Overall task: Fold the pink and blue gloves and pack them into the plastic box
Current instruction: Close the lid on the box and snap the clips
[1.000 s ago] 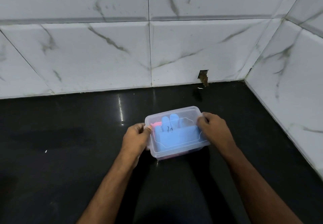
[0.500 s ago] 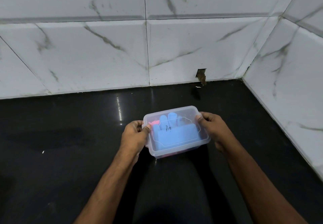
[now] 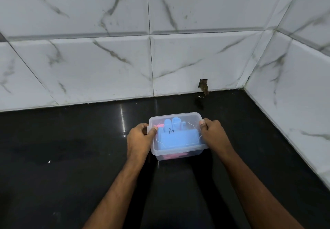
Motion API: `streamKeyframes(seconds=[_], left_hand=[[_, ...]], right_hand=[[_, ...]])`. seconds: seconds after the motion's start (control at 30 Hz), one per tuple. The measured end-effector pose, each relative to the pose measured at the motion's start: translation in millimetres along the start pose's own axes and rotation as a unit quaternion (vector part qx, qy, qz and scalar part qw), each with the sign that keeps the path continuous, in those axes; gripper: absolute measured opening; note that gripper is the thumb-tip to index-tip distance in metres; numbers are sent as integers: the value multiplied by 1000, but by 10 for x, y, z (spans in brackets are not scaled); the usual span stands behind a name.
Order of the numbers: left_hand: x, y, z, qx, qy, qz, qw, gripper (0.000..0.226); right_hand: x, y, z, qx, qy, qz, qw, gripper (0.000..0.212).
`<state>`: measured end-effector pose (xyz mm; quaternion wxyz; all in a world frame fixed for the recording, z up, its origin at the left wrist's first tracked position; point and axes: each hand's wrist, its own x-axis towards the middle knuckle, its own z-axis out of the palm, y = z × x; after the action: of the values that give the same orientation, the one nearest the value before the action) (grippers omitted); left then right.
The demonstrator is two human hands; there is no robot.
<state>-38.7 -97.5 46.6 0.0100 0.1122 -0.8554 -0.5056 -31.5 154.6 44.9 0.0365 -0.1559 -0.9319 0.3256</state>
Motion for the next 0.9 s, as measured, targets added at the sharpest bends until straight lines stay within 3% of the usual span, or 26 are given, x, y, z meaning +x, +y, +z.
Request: streamKeyframes(seconds=[0.1,0.17,0.23,0.4,0.47,0.67,0.77,0.9], left_hand=[[29,-65,-71,-42,-64,-116,990,79],[27,-119,-110,-145,-154,-192,958,80],[37,-173,-126,-177,-211,-219,936,73],[105,-205,-102,-227,-227,-236,917,61],[113,-198,-95,-248,-219,-241,912,57],[81,-107,-68,-244,-118,-186,944,49],[68,-67,-65,-197,-64,-140,968,46],[45,-26,-27,-74,10,-79,994,47]], right_hand=[[-31,62,-49,124,-41,74,989,34],[-100,51,-75,263,-102,162,946,40],[-131,70,-85,327,-148,207,910,49],[-138,116,-138,366,-174,218,888,53],[-125,109,-161,380,-179,210,883,53],[-71,111,-202,399,-138,207,882,47],[-65,98,-211,357,-80,157,917,34],[-107,26,-199,194,-18,75,978,25]])
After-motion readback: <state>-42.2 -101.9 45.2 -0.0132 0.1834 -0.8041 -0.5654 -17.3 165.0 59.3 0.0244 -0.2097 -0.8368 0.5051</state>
